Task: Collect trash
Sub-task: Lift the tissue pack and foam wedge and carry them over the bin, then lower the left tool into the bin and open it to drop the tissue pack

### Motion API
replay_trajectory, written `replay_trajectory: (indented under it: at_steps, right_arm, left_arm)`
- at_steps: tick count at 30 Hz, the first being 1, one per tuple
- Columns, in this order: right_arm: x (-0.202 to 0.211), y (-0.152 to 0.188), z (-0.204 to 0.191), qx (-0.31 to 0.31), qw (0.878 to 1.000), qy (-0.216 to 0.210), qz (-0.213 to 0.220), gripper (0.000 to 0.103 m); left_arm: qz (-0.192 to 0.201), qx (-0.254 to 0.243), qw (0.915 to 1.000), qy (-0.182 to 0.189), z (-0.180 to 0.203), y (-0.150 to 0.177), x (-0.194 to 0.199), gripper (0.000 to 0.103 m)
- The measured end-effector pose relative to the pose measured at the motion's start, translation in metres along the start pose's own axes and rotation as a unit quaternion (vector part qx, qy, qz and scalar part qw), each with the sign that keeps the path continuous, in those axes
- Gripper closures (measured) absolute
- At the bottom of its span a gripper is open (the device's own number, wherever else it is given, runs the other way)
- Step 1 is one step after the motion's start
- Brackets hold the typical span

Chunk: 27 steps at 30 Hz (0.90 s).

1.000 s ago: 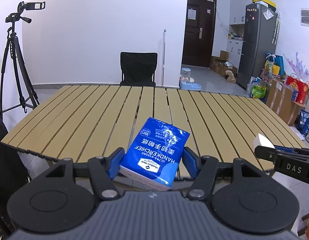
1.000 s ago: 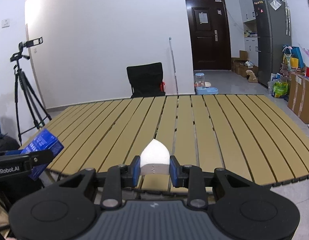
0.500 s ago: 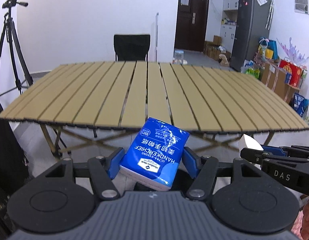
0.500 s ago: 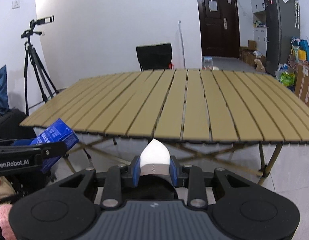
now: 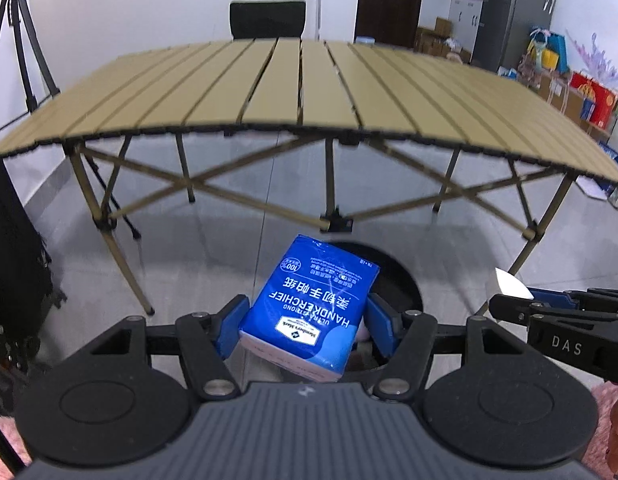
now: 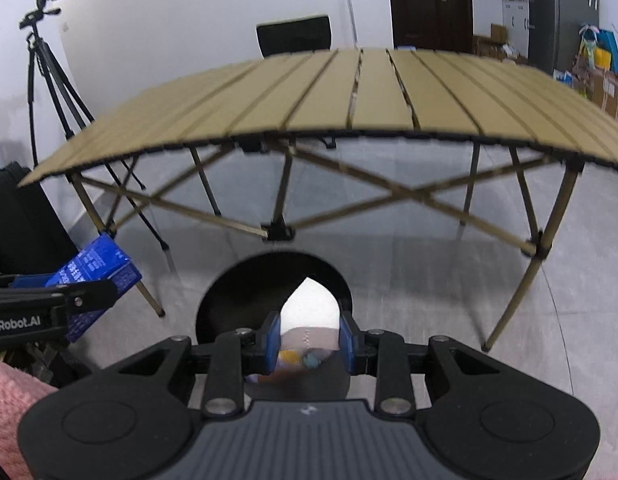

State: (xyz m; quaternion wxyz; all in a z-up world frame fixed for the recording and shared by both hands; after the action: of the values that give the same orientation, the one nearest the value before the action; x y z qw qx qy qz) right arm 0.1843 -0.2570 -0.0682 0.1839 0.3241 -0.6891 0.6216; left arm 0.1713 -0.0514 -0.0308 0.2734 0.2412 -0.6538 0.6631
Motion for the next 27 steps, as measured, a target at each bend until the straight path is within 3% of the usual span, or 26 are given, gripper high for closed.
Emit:
replay_trajectory:
  at_steps: [17,27]
  right_arm:
    - [-0.076,0.063,0.020,-0.021,0.996,0.017,-0.086,0.074]
    - [-0.099,0.072,0.035,-0.025,0.994,0.039,-0.095,0.074]
  left_arm:
    - [-0.090,0.041,0.9944,-0.036,-0.032,0.063,-0.084,0.039]
    - [-0.133,0.065,0.9872,-0.058,-0.056,0.077,-0.127,0.039]
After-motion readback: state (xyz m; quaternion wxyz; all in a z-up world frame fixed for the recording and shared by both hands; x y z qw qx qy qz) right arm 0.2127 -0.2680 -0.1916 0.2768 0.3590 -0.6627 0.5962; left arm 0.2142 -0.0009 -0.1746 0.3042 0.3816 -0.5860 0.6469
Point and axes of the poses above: each gripper's, at about its wrist camera, not at the fingertips, and x roughly against the way its jaws point, z to its right, y to its underside, the point moved 8 cm from there along -x, roughly the way its jaws point, and after that the axes turned 4 degrees about z, right-handed, at the moved point
